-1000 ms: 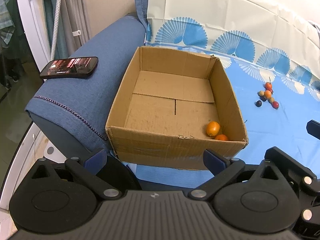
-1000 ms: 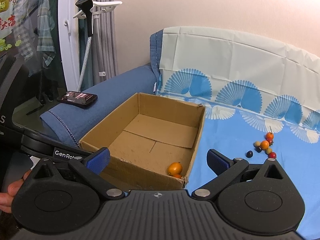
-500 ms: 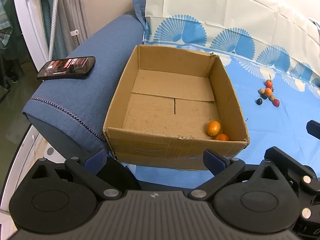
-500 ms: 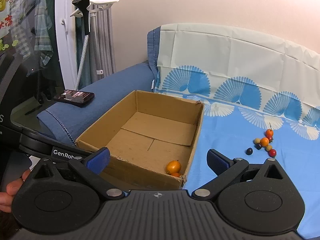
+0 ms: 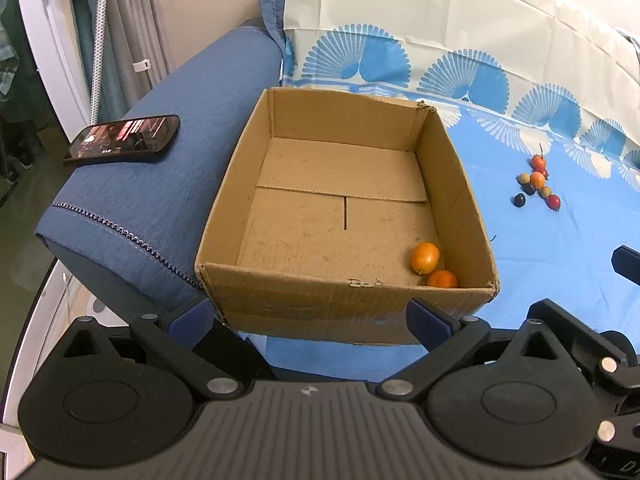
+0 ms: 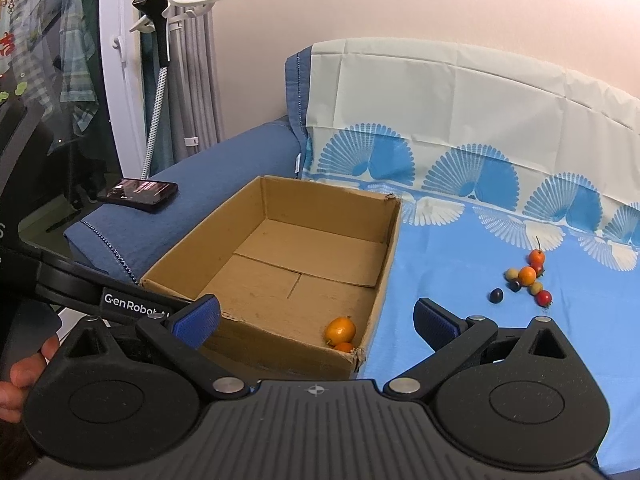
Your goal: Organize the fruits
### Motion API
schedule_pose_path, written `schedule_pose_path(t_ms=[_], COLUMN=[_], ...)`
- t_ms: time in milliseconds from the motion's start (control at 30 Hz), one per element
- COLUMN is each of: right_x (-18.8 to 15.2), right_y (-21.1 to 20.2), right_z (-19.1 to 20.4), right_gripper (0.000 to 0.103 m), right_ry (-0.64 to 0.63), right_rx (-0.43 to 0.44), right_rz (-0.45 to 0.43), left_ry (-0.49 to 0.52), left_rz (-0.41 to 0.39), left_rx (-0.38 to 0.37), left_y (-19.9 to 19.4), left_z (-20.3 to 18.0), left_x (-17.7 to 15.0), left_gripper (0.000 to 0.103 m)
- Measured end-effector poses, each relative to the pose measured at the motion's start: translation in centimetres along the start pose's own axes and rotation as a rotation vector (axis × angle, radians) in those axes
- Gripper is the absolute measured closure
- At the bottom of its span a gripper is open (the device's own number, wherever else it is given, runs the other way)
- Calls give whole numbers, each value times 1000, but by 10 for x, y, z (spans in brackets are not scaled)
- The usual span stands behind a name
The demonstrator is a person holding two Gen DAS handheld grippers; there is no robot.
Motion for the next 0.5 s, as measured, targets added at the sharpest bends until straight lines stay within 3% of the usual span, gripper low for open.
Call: schedule_pose_path(t_ms=[500], right_x=[6], right_y=[12], right_z=[-37], right_gripper=[1], right_ry=[92], right_rx=[-48], right_rz=[2], left_ry=[41], left_rz=[-12], left_rx=[-9], left_y=[11], left_z=[-22], left_x=[34], left_gripper=[0])
Point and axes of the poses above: each gripper's, at about its wrist camera, not at the fingertips, and y roughly the way its jaws point, z to its left, x to its top, the point moved 10 cm from there along y, roughly the way its jaws point, and after that the axes turned 13 degrees about y, right-handed, at the moved point
